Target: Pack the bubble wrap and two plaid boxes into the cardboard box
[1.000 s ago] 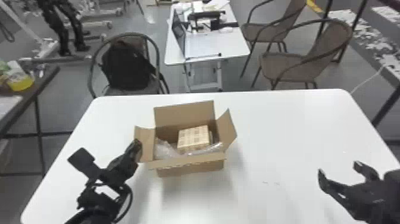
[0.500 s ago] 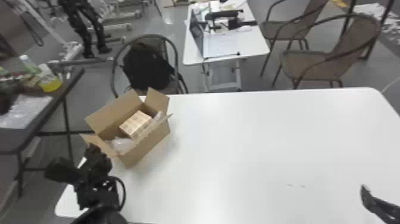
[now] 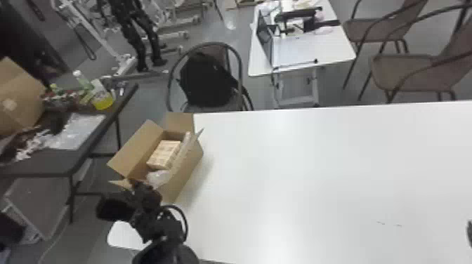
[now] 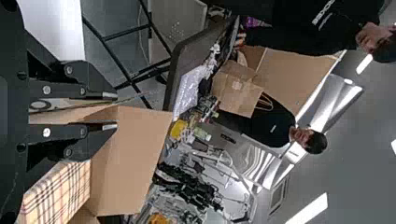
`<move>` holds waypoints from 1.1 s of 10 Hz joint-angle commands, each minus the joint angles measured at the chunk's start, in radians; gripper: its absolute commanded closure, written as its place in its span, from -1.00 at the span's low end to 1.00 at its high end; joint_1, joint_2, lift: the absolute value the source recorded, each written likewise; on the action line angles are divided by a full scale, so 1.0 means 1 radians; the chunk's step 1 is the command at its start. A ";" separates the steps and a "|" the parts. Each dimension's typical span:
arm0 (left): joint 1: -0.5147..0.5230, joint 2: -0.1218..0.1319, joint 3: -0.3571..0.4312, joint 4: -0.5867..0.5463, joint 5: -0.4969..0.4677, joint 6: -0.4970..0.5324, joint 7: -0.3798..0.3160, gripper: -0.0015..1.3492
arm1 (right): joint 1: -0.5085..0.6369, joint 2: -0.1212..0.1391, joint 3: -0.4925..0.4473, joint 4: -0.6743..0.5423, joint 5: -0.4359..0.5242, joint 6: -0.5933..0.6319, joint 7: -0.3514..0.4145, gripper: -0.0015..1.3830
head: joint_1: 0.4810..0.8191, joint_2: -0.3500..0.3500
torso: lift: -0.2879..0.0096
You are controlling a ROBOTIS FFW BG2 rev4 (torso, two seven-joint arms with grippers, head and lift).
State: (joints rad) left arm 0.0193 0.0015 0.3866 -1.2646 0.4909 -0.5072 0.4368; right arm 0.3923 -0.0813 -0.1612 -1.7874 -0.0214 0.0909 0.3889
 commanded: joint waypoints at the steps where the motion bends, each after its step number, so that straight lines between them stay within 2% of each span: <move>1: 0.033 -0.004 -0.071 -0.001 -0.023 -0.094 -0.006 -0.67 | -0.001 -0.002 0.000 0.000 -0.002 0.000 0.001 -0.56 | 0.27 1.00 | 0.60; 2: 0.080 -0.004 -0.130 -0.027 -0.098 -0.212 -0.007 -0.89 | 0.002 0.000 0.000 0.000 -0.002 0.000 0.002 -0.56 | 0.27 1.00 | 0.60; 3: 0.153 -0.004 -0.198 -0.114 -0.158 -0.266 -0.007 -0.81 | 0.011 0.000 0.006 -0.001 -0.015 -0.010 0.002 -0.56 | 0.27 0.97 | 0.60; 5: 0.318 -0.004 -0.316 -0.268 -0.281 -0.269 -0.052 -0.79 | 0.025 0.023 0.022 -0.007 -0.009 -0.083 0.002 -0.56 | 0.27 0.75 | 0.60; 6: 0.376 -0.004 -0.373 -0.279 -0.308 -0.267 -0.066 -0.79 | 0.049 0.040 0.022 -0.007 0.032 -0.178 0.002 -0.56 | 0.27 0.62 | 0.60; 7: 0.432 -0.004 -0.382 -0.279 -0.310 -0.244 -0.158 -0.79 | 0.074 0.049 0.028 0.003 0.032 -0.247 -0.001 -0.56 | 0.27 0.55 | 0.60; 9: 0.524 -0.004 -0.287 -0.259 -0.442 -0.198 -0.408 -0.79 | 0.134 0.077 0.032 0.020 0.104 -0.316 -0.016 -0.56 | 0.27 0.32 | 0.60; 10: 0.550 -0.004 -0.275 -0.210 -0.454 -0.209 -0.451 -0.79 | 0.152 0.081 0.032 0.042 0.112 -0.350 -0.021 -0.56 | 0.27 0.28 | 0.60; 11: 0.562 -0.004 -0.287 -0.185 -0.443 -0.211 -0.451 -0.79 | 0.175 0.082 0.032 0.043 0.115 -0.353 -0.028 -0.56 | 0.27 0.29 | 0.60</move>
State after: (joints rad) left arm 0.5722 0.0015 0.1039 -1.4672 0.0446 -0.7163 -0.0175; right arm 0.5530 -0.0011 -0.1284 -1.7466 0.0906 -0.2558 0.3606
